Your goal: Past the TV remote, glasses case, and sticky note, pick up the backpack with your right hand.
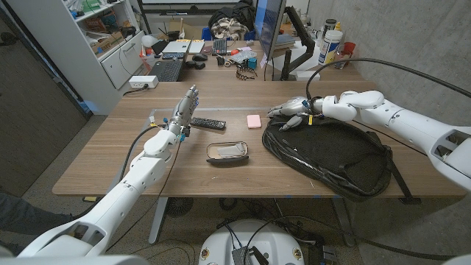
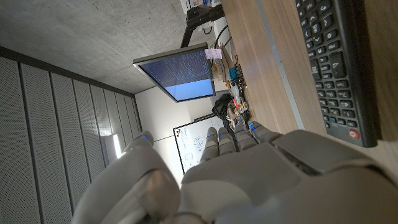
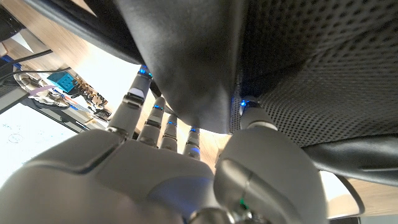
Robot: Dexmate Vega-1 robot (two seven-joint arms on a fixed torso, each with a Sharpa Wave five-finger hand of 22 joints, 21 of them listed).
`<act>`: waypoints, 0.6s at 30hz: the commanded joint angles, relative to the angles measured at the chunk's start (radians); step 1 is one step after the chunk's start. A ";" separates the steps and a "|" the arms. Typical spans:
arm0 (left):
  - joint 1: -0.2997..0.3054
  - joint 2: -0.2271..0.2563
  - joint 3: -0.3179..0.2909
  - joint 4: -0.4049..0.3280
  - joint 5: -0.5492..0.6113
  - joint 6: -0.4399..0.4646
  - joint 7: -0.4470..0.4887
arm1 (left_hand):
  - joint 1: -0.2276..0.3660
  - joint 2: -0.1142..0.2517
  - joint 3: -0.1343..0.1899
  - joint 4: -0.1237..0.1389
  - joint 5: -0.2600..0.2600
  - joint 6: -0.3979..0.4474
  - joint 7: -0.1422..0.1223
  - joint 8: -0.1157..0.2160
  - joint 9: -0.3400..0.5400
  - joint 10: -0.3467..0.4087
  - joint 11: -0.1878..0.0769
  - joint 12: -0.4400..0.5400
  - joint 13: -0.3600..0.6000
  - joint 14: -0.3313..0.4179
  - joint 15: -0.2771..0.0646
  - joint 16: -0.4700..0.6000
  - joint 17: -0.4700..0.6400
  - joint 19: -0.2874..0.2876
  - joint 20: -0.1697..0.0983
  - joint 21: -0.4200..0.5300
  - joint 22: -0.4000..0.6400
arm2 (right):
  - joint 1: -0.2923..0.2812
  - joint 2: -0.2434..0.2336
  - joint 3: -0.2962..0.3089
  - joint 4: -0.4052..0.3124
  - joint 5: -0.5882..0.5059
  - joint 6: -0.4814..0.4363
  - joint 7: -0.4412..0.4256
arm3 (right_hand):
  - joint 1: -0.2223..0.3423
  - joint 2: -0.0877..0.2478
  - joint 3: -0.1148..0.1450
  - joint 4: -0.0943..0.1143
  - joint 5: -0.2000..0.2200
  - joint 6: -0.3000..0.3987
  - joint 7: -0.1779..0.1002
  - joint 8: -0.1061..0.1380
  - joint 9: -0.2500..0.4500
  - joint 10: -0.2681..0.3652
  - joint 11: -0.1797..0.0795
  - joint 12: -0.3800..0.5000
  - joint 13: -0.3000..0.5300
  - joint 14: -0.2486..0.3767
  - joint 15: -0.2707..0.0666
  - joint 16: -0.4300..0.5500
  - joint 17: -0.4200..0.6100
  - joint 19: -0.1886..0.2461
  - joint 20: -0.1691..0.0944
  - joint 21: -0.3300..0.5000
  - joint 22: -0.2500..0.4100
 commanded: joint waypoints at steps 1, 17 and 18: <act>-0.008 -0.003 0.002 0.011 -0.001 -0.002 -0.010 | -0.002 0.008 -0.005 0.002 -0.003 0.009 0.003 0.001 0.004 -0.002 -0.012 0.003 0.006 0.004 0.002 0.005 0.003 -0.001 0.013 0.004 0.003 | -0.007 0.014 -0.018 0.048 0.012 0.008 -0.072 | 0.065 0.034 0.037 -0.004 -0.011 0.088 -0.022 0.030 0.024 0.066 -0.021 0.034 0.019 0.092 -0.043 0.027 0.015 0.152 -0.103 0.014 0.008; -0.013 -0.002 -0.003 0.021 -0.010 -0.004 -0.021 | -0.002 0.009 -0.009 0.003 -0.004 0.011 0.001 0.001 0.004 -0.001 -0.016 0.003 0.006 0.003 0.002 0.005 0.003 0.001 0.026 0.005 0.003 | 0.034 0.063 -0.068 0.166 -0.007 0.103 -0.250 | 0.344 0.147 0.019 -0.011 -0.022 0.413 -0.023 0.327 0.219 0.397 -0.144 0.276 0.197 0.386 -0.205 0.205 0.256 0.315 -0.300 0.073 0.048; -0.012 -0.001 -0.004 0.021 -0.010 -0.004 -0.021 | -0.002 0.009 -0.009 0.003 -0.004 0.011 0.001 0.001 0.004 0.000 -0.016 0.003 0.006 0.003 0.002 0.005 0.003 0.001 0.026 0.005 0.003 | 0.034 0.063 -0.069 0.166 -0.005 0.102 -0.254 | 0.374 0.154 0.000 -0.012 -0.019 0.415 -0.026 0.370 0.260 0.422 -0.162 0.316 0.241 0.418 -0.221 0.226 0.295 0.321 -0.309 0.091 0.059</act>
